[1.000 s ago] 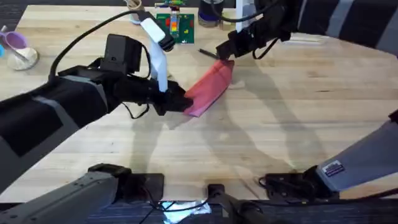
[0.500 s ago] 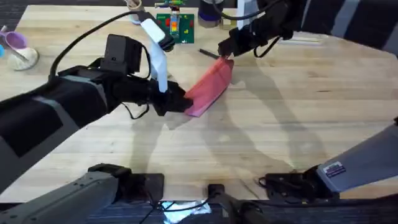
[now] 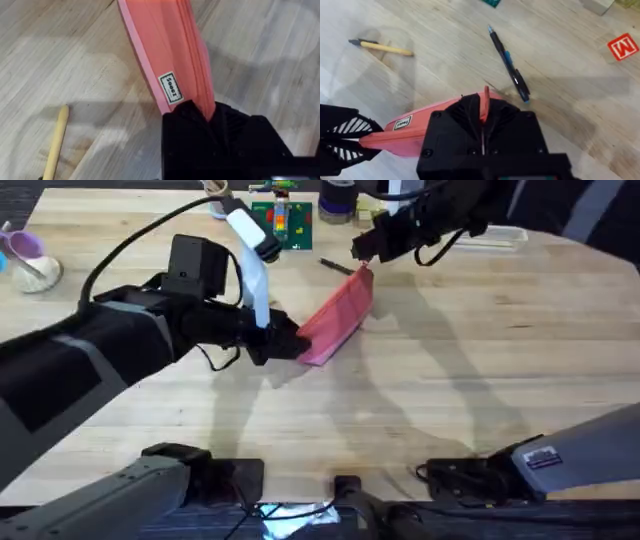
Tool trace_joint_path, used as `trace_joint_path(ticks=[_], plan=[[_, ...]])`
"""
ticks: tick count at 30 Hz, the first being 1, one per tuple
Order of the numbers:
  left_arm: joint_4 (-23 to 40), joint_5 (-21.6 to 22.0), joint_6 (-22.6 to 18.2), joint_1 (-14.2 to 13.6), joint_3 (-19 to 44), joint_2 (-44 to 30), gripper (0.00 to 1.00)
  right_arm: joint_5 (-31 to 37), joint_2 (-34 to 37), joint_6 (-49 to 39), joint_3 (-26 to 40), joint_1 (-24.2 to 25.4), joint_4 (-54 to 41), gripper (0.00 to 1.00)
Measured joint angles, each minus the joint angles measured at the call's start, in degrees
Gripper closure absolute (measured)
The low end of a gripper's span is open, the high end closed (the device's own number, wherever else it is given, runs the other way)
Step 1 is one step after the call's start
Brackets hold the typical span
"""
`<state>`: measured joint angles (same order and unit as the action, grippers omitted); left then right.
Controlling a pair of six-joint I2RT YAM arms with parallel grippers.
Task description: Unzip the bag, pick up the pens from the table one at a time and place them inside, then zip the bag closed.
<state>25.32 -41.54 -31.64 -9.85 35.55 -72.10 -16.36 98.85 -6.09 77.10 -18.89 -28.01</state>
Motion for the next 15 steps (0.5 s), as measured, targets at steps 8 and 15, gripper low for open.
trace_joint_path(ticks=[8,15], plan=[[0.02,0.0,0.0,0.02,0.0,0.0,0.958,0.19,-0.54,-0.01,0.0,-1.39,-2.95,0.97],[0.52,0.07,0.0,0.02,0.0,0.0,0.958,1.63,-0.96,0.01,0.0,-6.84,-3.11,0.97]])
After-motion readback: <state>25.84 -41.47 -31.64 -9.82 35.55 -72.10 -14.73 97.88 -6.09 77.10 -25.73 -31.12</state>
